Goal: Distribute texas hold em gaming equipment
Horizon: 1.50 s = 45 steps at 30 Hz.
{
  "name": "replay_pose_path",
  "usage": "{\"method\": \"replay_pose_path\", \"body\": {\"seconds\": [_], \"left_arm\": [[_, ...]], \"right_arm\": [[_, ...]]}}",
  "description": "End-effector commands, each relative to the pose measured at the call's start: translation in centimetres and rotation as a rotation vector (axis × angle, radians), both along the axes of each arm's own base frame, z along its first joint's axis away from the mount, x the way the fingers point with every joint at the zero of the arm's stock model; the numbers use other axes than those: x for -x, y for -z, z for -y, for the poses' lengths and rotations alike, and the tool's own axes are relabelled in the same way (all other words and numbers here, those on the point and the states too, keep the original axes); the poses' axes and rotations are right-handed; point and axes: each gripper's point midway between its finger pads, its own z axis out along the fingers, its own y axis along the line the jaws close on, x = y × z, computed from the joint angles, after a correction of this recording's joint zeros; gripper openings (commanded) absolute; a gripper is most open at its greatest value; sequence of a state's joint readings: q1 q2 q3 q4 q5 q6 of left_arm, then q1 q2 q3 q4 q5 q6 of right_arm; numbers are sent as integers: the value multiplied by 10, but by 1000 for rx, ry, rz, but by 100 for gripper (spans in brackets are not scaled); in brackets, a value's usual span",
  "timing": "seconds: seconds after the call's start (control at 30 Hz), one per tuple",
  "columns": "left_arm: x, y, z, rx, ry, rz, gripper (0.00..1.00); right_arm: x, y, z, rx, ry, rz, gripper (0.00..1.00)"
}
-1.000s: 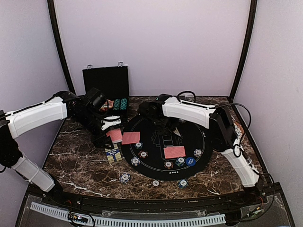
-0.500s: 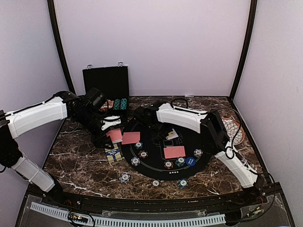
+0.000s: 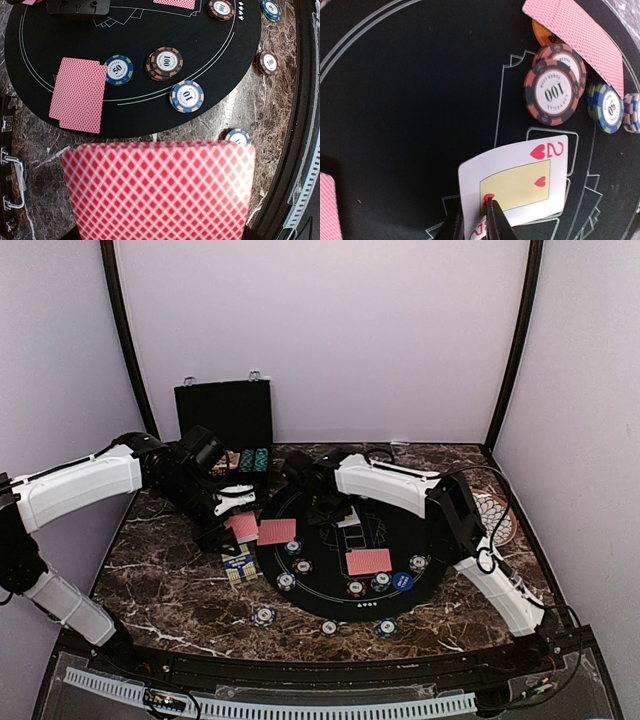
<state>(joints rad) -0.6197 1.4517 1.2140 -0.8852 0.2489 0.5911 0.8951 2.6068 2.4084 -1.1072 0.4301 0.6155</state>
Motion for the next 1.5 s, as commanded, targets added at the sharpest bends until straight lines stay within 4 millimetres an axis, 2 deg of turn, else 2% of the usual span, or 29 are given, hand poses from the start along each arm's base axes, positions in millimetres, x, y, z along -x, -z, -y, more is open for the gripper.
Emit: {"method": "replay_pose_path", "body": {"seconds": [0.0,0.07,0.13,0.27,0.4,0.53,0.7,0.87,1.0,1.17,1.47], "left_arm": [[3,-12,1,26,13,14,0],[4,-12,1,29,15,12,0],[4,-12,1,29,15,10,0],[6,-11,1,30,21,4,0],[7,-11,-1,24,25,8,0],[7,-10,-2,18,25,12,0],[7,-9,-3,14,27,17,0],[7,-9,-3,12,30,15,0],[6,-8,-3,11,28,13,0],[5,-9,-2,11,27,14,0],[4,-11,-2,12,27,23,0]], "right_arm": [[-21,-3,-16,-153,42,21,22],[-26,-4,-21,-210,52,12,32],[-31,-6,-27,-273,60,8,37],[-37,-18,-39,-408,63,-6,52],[-38,-37,-48,-556,48,-35,58],[-37,-61,-45,-682,17,-55,59],[-34,-80,-20,-802,4,-73,60],[-15,-71,13,-853,7,-124,60],[7,-57,26,-856,1,-174,57],[34,-39,38,-858,11,-220,46],[78,-11,42,-792,13,-290,43]]}}
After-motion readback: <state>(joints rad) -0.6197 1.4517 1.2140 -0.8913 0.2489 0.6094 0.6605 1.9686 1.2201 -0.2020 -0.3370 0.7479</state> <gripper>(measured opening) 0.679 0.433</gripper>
